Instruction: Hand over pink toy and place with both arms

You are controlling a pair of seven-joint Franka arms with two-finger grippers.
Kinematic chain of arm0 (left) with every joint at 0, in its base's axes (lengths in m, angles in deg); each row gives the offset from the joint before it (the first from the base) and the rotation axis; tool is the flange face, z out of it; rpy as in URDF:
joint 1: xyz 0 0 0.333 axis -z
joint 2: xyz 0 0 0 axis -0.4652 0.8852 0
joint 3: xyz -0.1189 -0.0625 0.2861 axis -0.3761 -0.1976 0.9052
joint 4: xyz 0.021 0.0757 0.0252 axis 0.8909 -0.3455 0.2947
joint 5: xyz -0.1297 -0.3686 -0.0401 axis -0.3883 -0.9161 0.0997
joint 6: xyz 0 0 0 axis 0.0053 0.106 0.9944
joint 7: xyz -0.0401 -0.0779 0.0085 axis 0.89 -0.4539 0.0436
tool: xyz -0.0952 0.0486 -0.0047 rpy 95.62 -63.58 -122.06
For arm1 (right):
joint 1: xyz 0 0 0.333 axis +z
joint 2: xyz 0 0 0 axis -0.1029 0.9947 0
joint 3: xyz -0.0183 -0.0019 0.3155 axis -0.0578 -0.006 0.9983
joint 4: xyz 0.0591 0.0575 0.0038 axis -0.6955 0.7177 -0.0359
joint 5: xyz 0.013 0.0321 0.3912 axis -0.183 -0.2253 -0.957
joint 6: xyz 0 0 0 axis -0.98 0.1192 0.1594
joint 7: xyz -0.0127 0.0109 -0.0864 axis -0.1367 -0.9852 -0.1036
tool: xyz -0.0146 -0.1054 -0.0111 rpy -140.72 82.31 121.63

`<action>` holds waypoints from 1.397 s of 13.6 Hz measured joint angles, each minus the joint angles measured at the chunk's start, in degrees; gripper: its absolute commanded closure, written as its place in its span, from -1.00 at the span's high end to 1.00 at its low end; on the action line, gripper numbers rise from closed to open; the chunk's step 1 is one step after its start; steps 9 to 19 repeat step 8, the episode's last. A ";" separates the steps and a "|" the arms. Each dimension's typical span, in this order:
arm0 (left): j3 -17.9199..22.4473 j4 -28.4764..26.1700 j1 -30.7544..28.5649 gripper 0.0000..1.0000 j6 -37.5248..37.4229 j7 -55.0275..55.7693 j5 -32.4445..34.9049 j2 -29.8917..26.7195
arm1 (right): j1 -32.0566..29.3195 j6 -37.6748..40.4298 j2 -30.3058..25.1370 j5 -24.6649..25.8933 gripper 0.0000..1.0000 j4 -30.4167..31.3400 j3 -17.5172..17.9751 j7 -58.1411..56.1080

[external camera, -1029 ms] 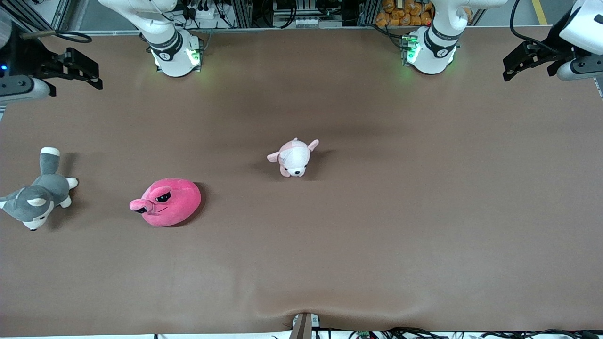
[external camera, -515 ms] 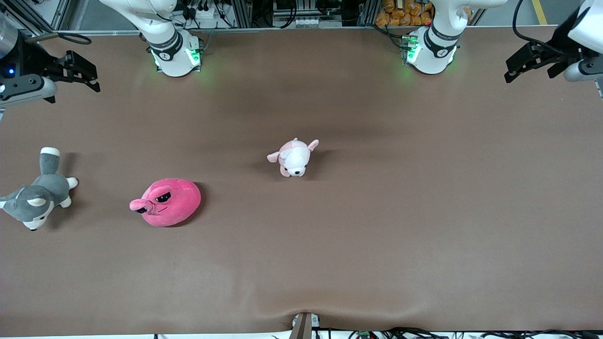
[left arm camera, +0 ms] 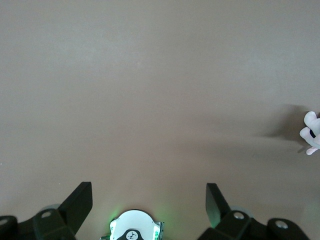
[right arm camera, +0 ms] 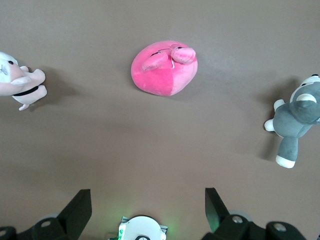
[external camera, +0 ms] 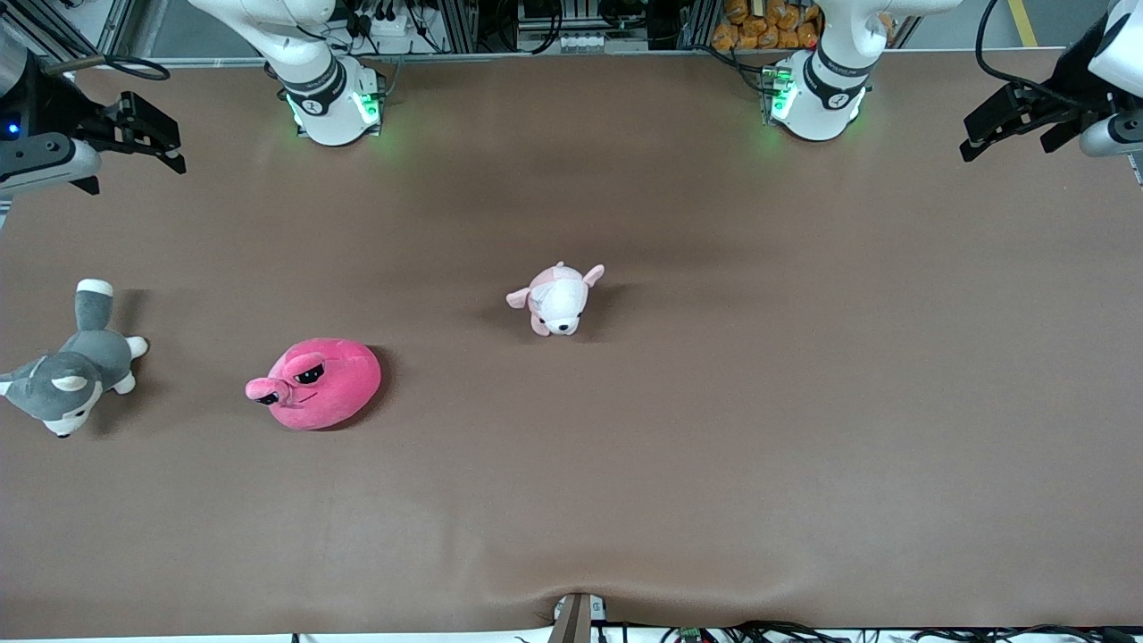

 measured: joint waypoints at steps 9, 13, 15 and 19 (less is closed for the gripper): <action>-0.20 0.02 0.03 1.00 -0.47 -0.01 1.22 0.00 | -0.53 -0.02 0.00 0.00 1.00 -0.11 -0.37 -0.02; -0.20 0.02 0.03 1.00 -0.47 -0.01 1.22 0.00 | -0.53 -0.02 0.00 0.00 1.00 -0.11 -0.37 -0.02; -0.20 0.02 0.03 1.00 -0.47 -0.01 1.22 0.00 | -0.53 -0.02 0.00 0.00 1.00 -0.11 -0.37 -0.02; -0.20 0.02 0.03 1.00 -0.47 -0.01 1.22 0.00 | -0.53 -0.02 0.00 0.00 1.00 -0.11 -0.37 -0.02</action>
